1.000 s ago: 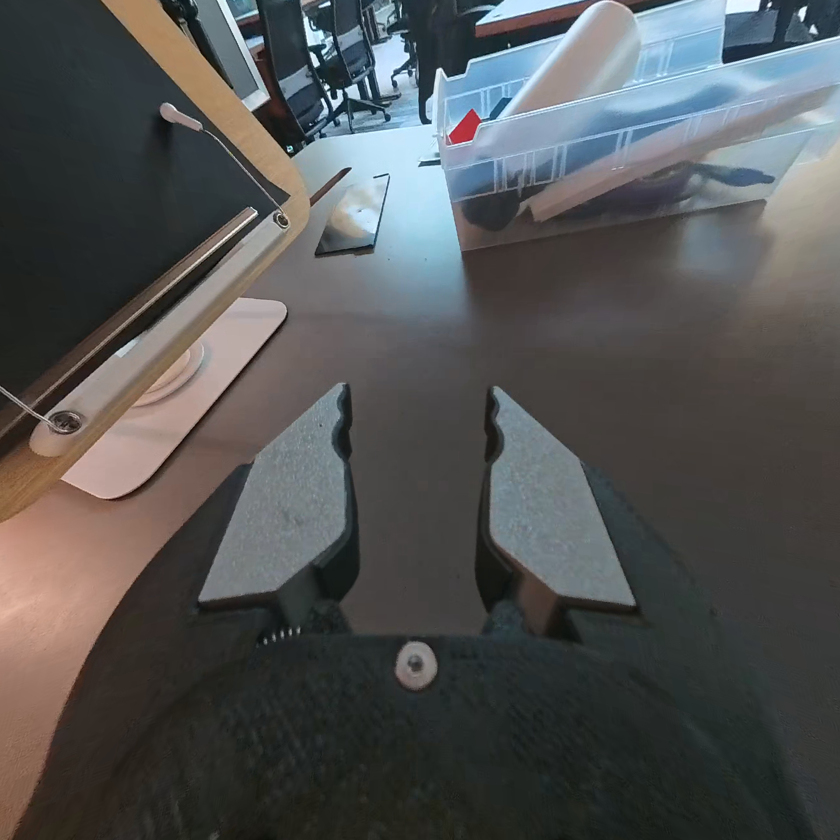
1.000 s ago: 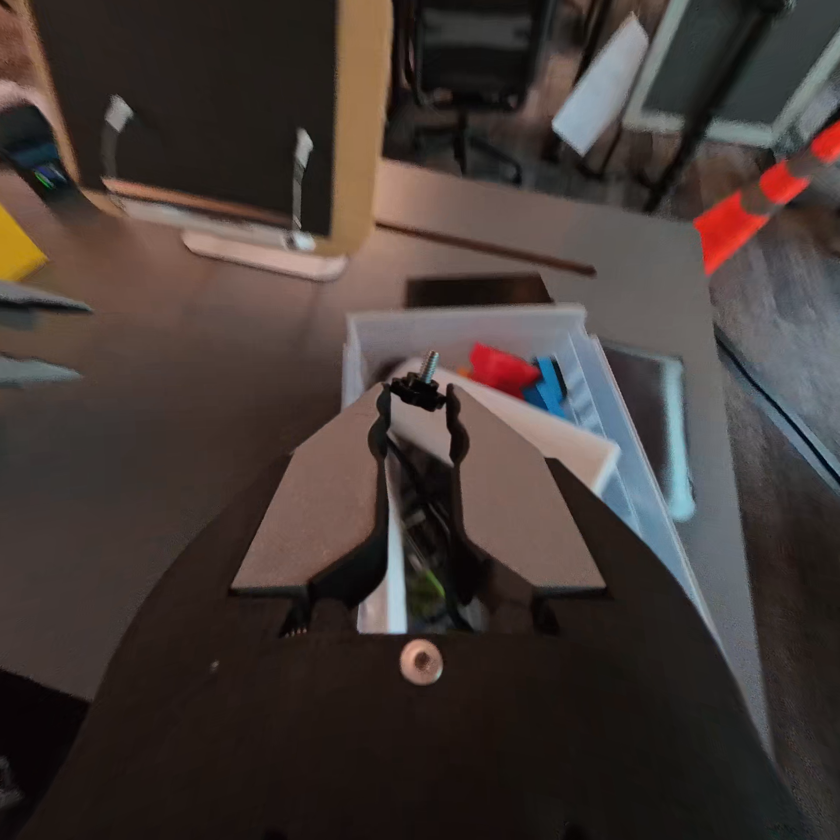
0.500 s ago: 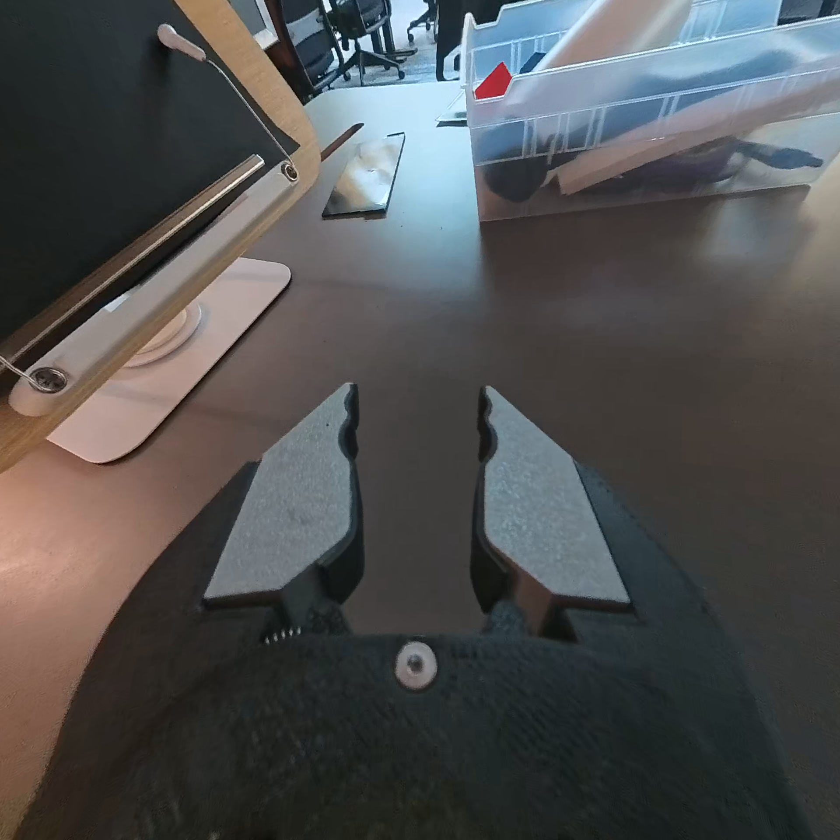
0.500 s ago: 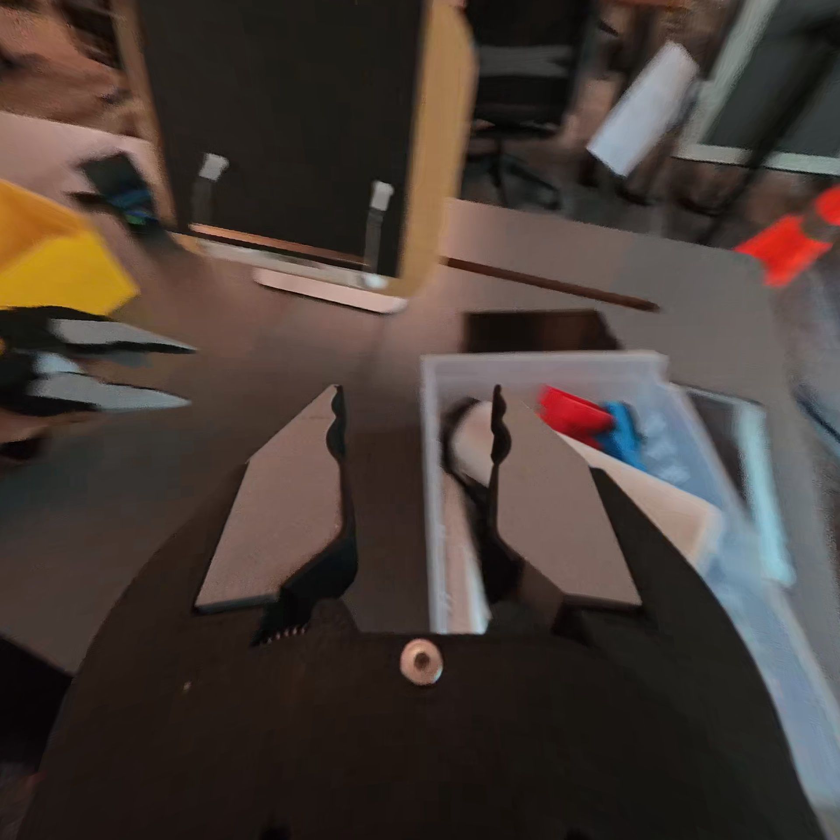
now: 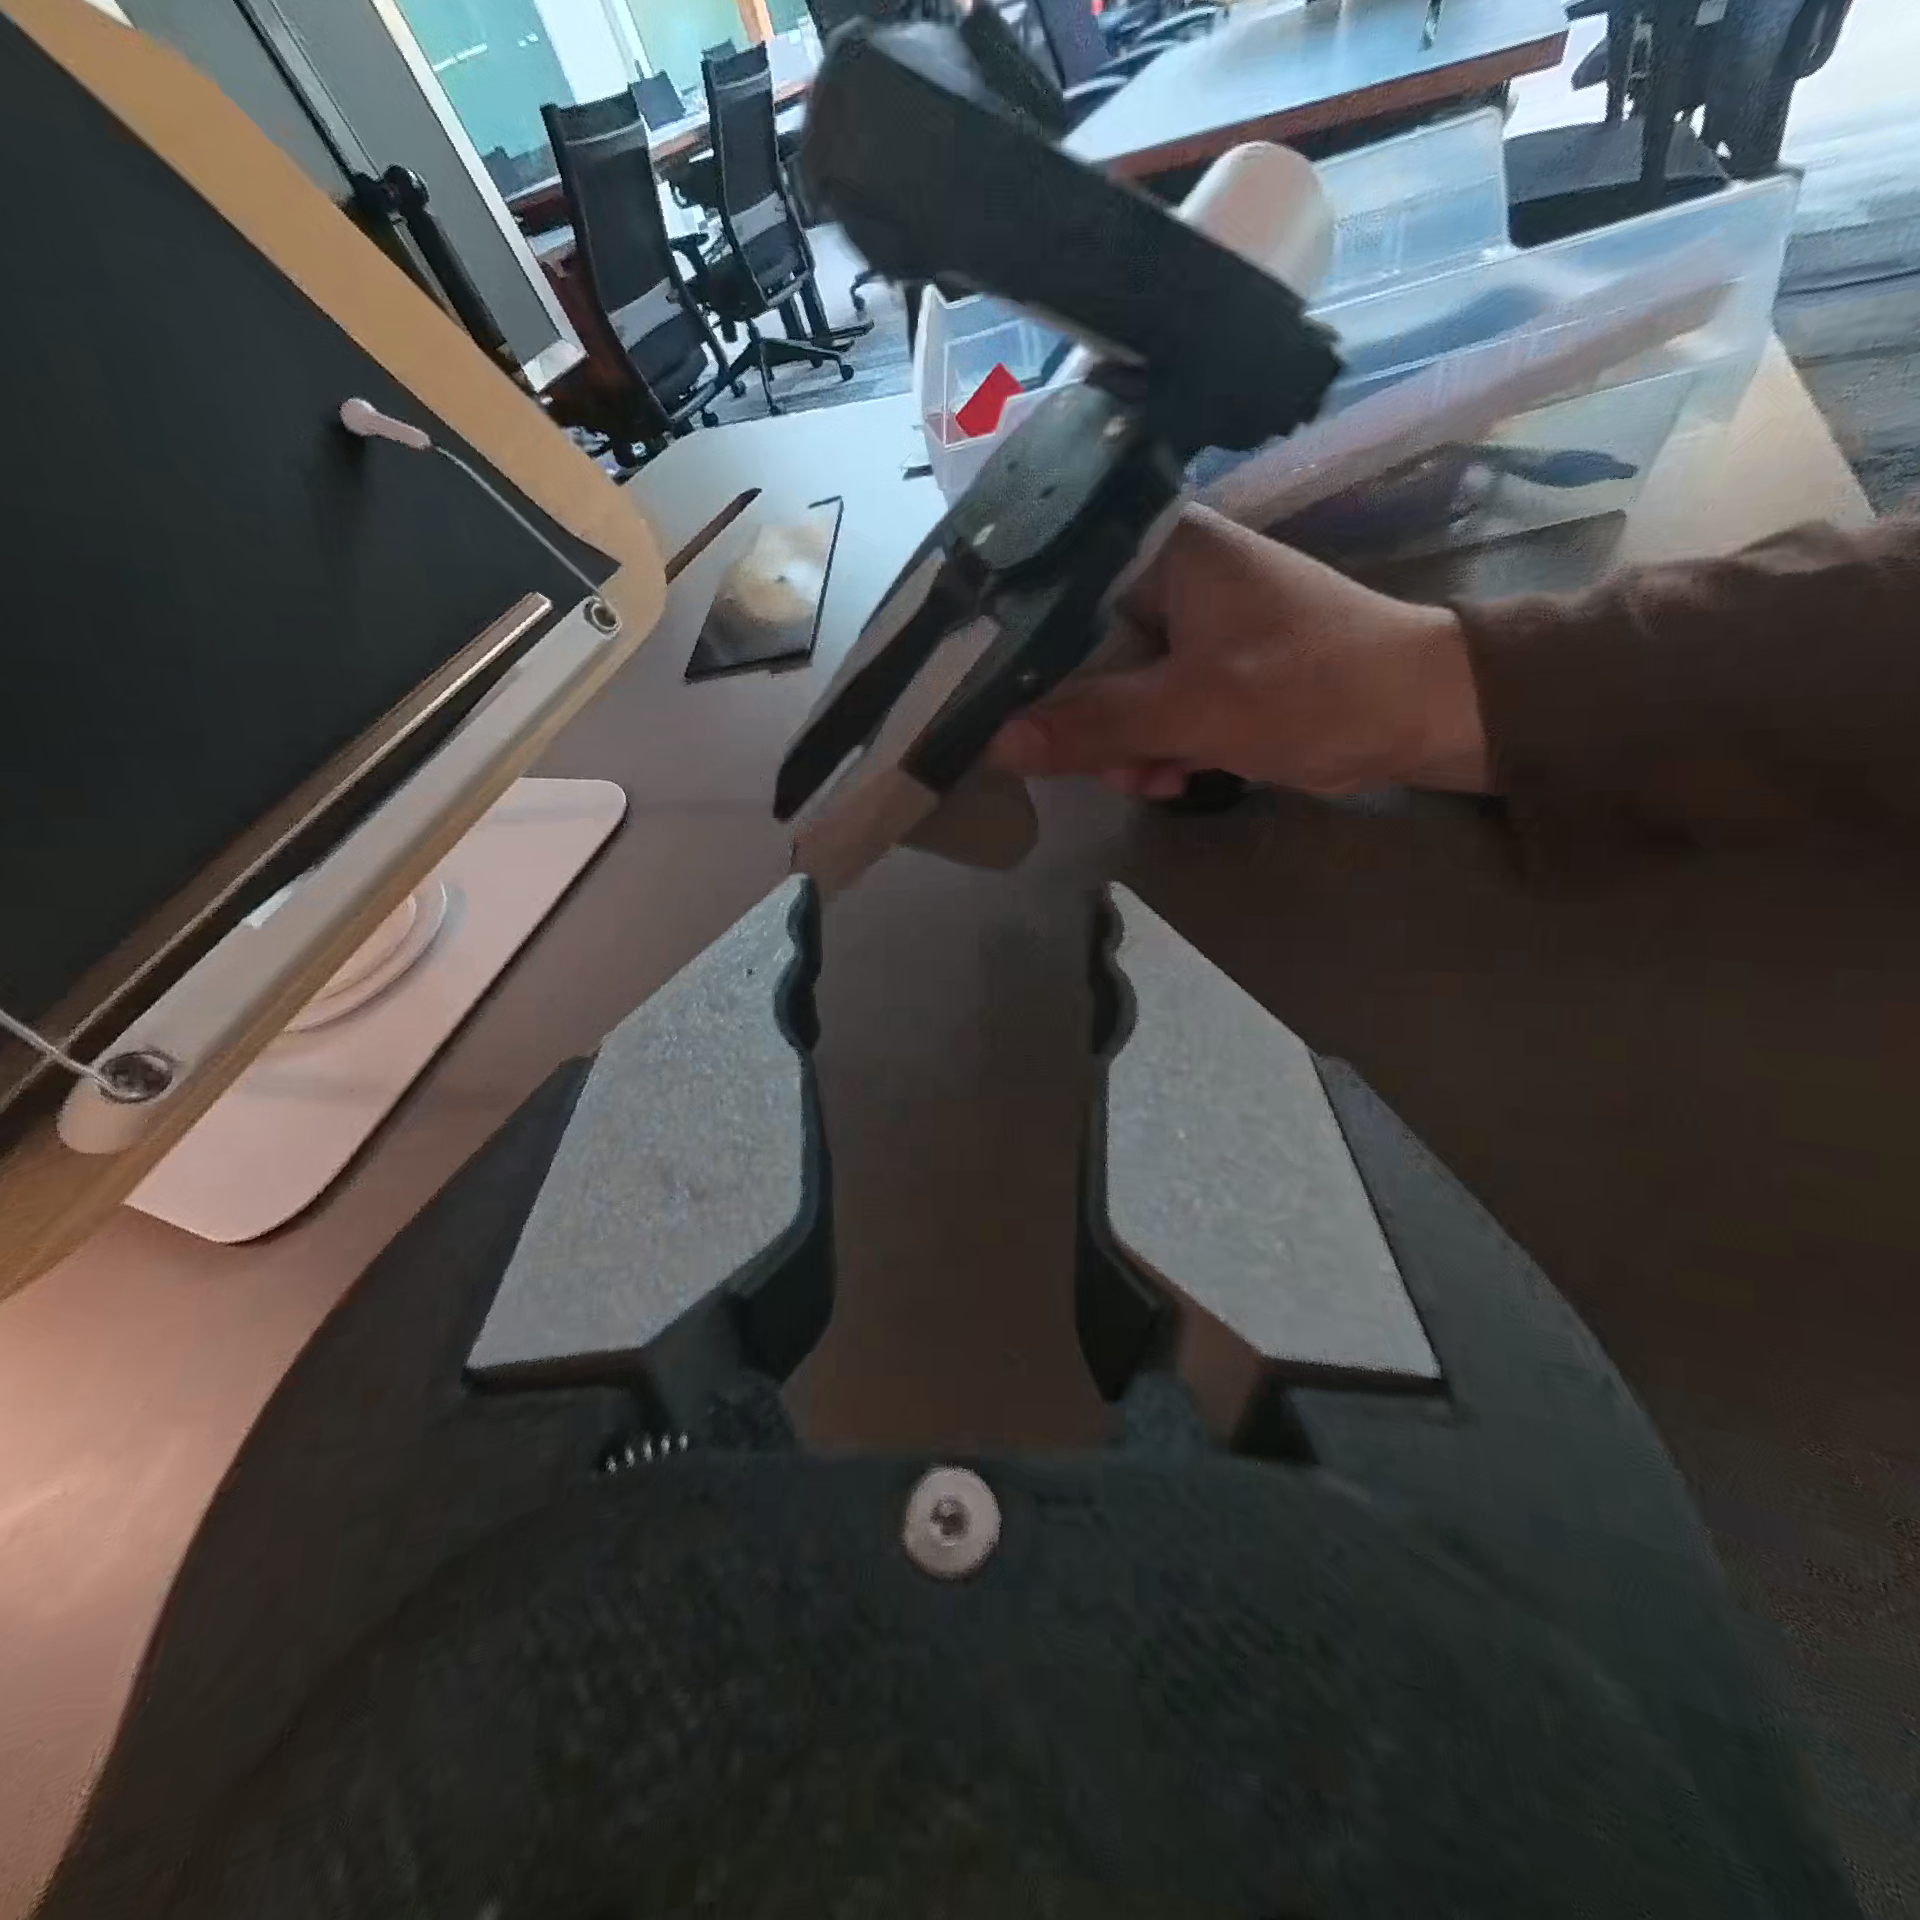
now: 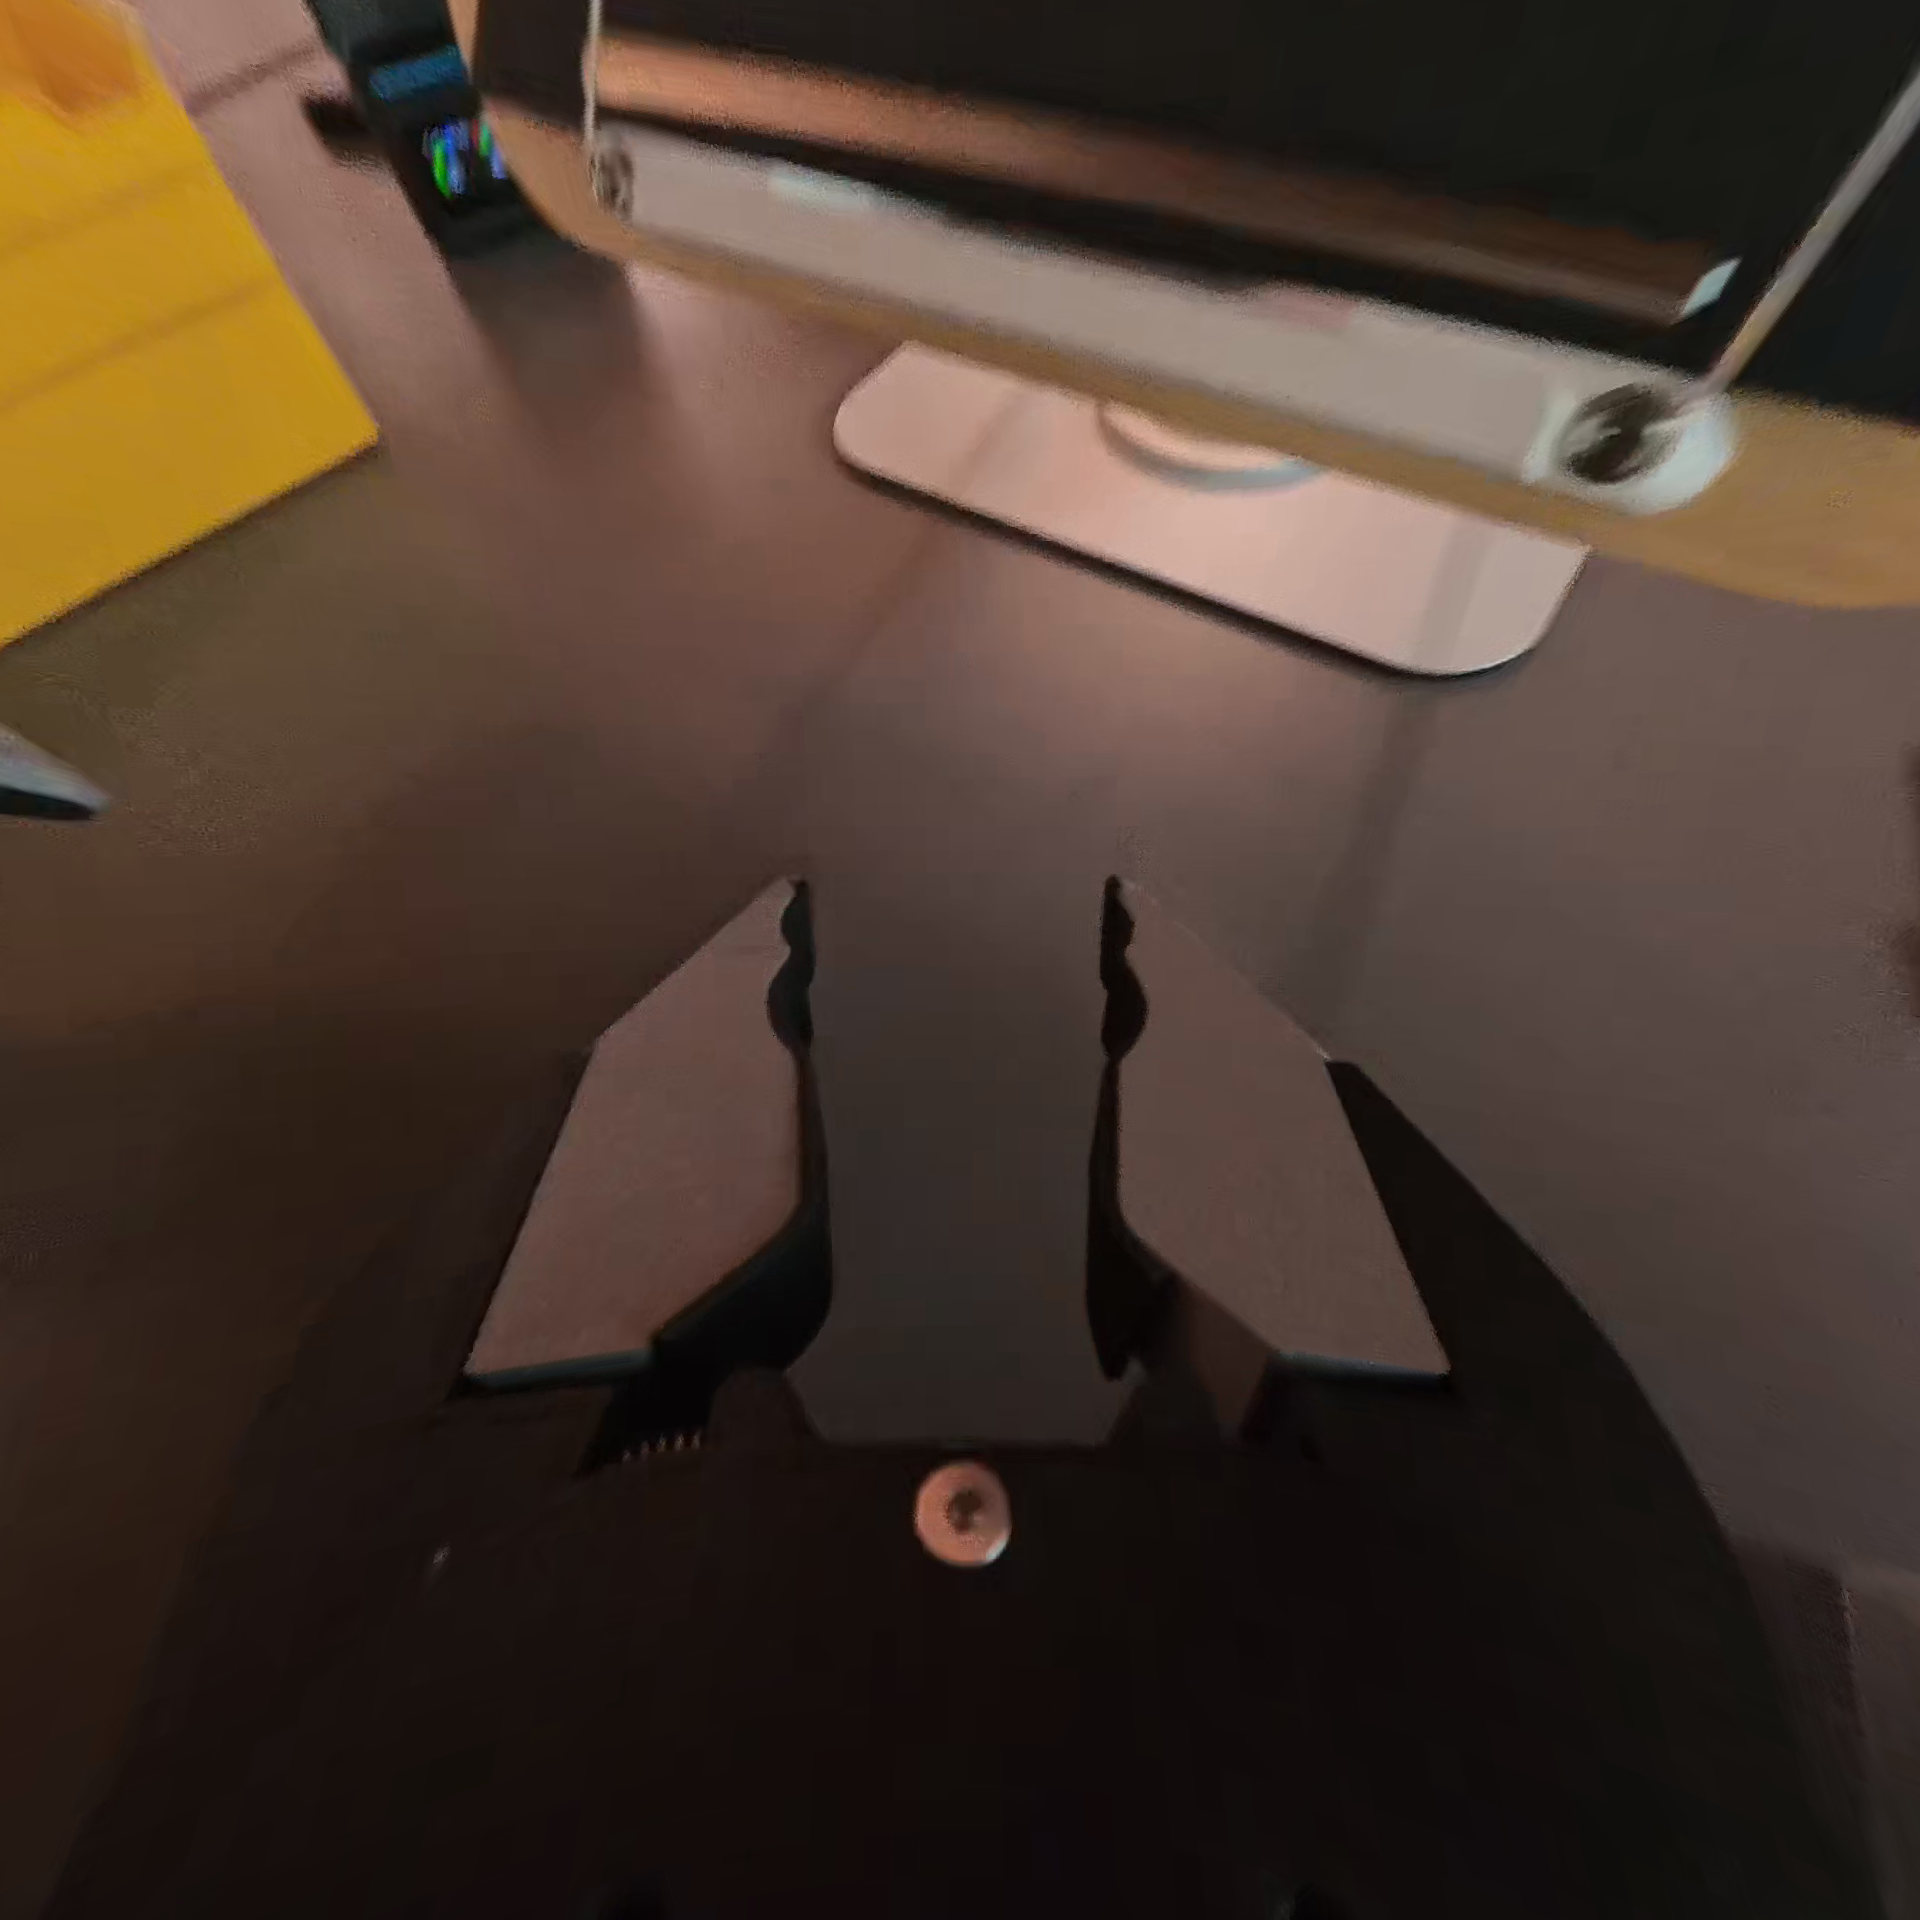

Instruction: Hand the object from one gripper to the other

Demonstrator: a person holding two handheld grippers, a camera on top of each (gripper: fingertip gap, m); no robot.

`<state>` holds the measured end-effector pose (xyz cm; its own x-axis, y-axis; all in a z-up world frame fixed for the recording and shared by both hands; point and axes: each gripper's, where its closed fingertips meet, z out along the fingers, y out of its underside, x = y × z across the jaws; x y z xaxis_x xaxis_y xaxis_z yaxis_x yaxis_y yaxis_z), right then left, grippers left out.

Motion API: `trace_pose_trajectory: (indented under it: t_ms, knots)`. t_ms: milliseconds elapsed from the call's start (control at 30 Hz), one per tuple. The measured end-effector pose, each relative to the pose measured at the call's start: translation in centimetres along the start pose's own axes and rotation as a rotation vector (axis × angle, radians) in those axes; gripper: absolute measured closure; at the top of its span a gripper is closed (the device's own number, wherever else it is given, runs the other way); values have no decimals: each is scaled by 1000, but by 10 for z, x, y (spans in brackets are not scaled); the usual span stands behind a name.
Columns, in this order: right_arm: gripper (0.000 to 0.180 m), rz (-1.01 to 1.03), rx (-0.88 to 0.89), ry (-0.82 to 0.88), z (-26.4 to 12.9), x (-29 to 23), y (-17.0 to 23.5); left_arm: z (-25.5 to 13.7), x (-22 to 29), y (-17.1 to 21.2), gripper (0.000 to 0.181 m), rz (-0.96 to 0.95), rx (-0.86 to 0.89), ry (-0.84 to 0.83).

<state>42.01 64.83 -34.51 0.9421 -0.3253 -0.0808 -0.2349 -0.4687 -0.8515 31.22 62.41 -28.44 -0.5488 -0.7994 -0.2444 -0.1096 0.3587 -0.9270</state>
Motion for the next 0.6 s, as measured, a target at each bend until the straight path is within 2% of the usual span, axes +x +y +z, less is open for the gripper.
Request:
trace_pose_trajectory:
  t_ms: [33,133,200,333,500,533,600]
  knots:
    - [120,-19,-35,-11,3,-1,4,-1,1,-2,131,18,-2,-5]
    - [126,-86,-52,19,6,-3,7,-3,9,-9,131,65,0,0]
    - [123,-128,-79,39,8,-5,11,-4,16,-13,130,62,-1,22]
    - [119,-165,-93,52,9,-7,13,-21,30,-16,116,-23,-55,64]
    - [119,-149,-59,-8,5,-14,10,-93,31,-20,111,-152,-92,35]
    - [119,-135,-51,-21,4,-14,9,-113,23,-21,112,-176,-101,11]
    - [120,-104,-32,-45,2,-15,6,-156,-7,-20,126,-217,-135,-72]
